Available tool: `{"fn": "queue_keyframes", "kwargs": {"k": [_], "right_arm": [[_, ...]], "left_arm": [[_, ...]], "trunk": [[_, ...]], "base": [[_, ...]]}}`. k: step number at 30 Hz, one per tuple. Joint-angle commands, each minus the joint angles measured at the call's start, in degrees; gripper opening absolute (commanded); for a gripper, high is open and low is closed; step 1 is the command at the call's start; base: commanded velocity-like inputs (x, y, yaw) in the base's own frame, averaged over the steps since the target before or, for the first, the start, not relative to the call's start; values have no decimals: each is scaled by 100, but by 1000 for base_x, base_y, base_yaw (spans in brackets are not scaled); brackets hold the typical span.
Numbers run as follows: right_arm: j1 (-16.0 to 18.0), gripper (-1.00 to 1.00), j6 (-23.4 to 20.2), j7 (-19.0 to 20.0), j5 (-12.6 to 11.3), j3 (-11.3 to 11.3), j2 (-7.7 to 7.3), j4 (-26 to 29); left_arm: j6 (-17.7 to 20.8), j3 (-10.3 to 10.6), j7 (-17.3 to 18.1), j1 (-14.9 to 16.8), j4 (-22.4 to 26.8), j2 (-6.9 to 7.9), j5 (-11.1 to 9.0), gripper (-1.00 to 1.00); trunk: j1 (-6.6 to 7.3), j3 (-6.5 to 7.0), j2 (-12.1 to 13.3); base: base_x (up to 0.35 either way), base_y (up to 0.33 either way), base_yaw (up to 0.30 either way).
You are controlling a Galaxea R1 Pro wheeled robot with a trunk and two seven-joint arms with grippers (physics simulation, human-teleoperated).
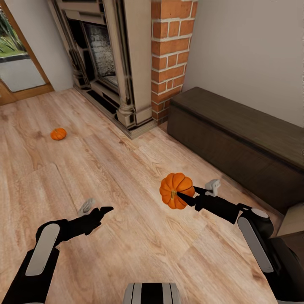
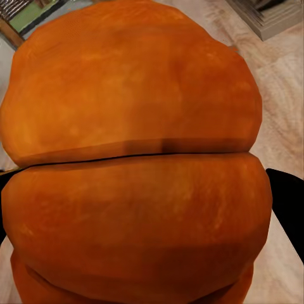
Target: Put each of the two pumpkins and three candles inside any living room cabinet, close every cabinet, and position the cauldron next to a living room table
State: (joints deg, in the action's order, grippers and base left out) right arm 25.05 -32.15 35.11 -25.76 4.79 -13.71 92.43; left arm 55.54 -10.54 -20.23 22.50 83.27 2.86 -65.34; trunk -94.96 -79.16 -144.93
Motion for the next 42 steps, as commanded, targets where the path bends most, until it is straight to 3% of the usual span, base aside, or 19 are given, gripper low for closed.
{"fn": "queue_keyframes", "kwargs": {"k": [1,4,6,12,29,36,42], "right_arm": [[2,-100,-45,-13,-45,0,-1,3],[6,-100,-100,-13,-58,-38,2,3],[3,-100,-583,-4,-70,-198,0,7],[0,-100,-1043,2,-83,-515,37,10],[0,-100,-1075,-133,-44,-516,87,7],[0,-100,-1078,-242,-40,-511,89,4],[3,-100,-1113,-466,-40,-487,102,3]], "left_arm": [[14,1,5,-45,27,-1,22,100],[0,6,203,-206,80,-9,275,100],[-225,11,334,-287,99,-17,386,100],[-751,85,424,-409,60,-14,463,100],[-896,121,432,-448,-229,3,512,100],[-905,85,454,-472,-615,4,525,100],[-1107,56,669,-686,-655,11,717,100]], "trunk": [[3,19,0],[11,85,4],[16,130,7],[32,265,15],[75,642,37],[93,797,47],[109,930,55]], "base": [[0,0,0],[0,0,0],[0,0,7],[0,0,157],[0,0,278],[0,0,287],[0,0,287]]}}
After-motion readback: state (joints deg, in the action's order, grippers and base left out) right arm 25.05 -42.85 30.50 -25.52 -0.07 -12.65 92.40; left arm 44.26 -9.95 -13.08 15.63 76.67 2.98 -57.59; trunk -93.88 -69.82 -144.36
